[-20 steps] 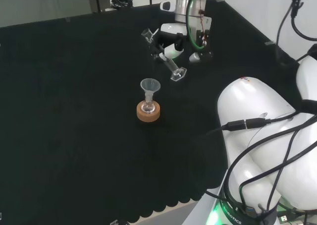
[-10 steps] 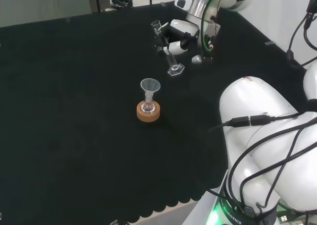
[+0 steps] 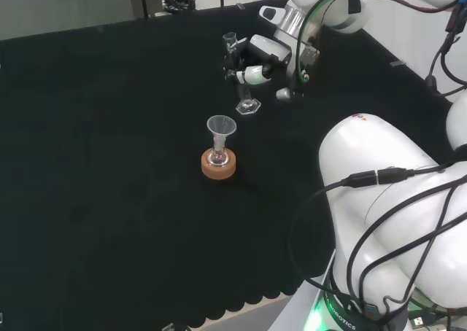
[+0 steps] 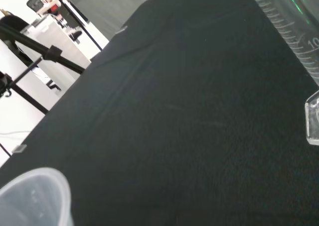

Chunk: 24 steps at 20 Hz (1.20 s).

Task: Put the graduated cylinder back on the table.

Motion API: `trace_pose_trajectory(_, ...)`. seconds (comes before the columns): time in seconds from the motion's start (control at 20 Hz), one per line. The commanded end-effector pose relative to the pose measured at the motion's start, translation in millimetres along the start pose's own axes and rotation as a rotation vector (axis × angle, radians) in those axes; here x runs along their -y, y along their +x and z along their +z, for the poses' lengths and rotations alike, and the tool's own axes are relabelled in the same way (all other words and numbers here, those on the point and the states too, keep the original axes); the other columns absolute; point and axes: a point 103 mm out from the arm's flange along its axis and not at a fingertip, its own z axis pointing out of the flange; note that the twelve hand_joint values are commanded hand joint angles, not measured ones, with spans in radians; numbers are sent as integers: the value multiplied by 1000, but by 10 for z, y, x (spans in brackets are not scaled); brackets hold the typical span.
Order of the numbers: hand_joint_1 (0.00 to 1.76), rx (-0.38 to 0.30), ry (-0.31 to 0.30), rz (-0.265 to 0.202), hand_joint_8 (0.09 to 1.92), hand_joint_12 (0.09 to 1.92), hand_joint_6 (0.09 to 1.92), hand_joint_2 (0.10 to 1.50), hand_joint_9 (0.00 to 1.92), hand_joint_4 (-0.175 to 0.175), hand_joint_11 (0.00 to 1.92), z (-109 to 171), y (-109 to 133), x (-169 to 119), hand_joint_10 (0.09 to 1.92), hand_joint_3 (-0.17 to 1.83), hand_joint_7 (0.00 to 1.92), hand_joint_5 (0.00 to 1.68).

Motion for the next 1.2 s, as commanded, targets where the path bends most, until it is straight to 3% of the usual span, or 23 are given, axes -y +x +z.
trace_pose_trajectory(0.05,1172,-39,-21,0,615,808,1008,1116,1385,-166,1151,112,-87,-67,87,2,1110,985)
trace_pose_trajectory(0.1,1163,-43,-24,4,517,804,1002,1116,1386,-167,1153,131,-99,-75,87,2,1146,989)
trace_pose_trajectory(0.25,1240,-66,-33,7,902,802,1007,1109,1391,-174,1157,178,-133,-101,87,10,1029,977)
trace_pose_trajectory(0.35,1252,-76,-34,8,983,805,1015,1111,1391,-175,1157,204,-154,-122,87,9,1002,971)
trace_pose_trajectory(0.95,1252,-150,-73,20,1037,825,1043,1123,1369,-175,1133,350,-271,-221,87,4,972,953)
trace_pose_trajectory(1.1,1167,-153,-92,18,653,833,1018,1120,1363,-157,1124,366,-288,-234,87,1,1056,979)
trace_pose_trajectory(1.2,1153,-153,-99,18,536,831,1014,1119,1358,-157,1123,372,-297,-245,87,1,1086,983)
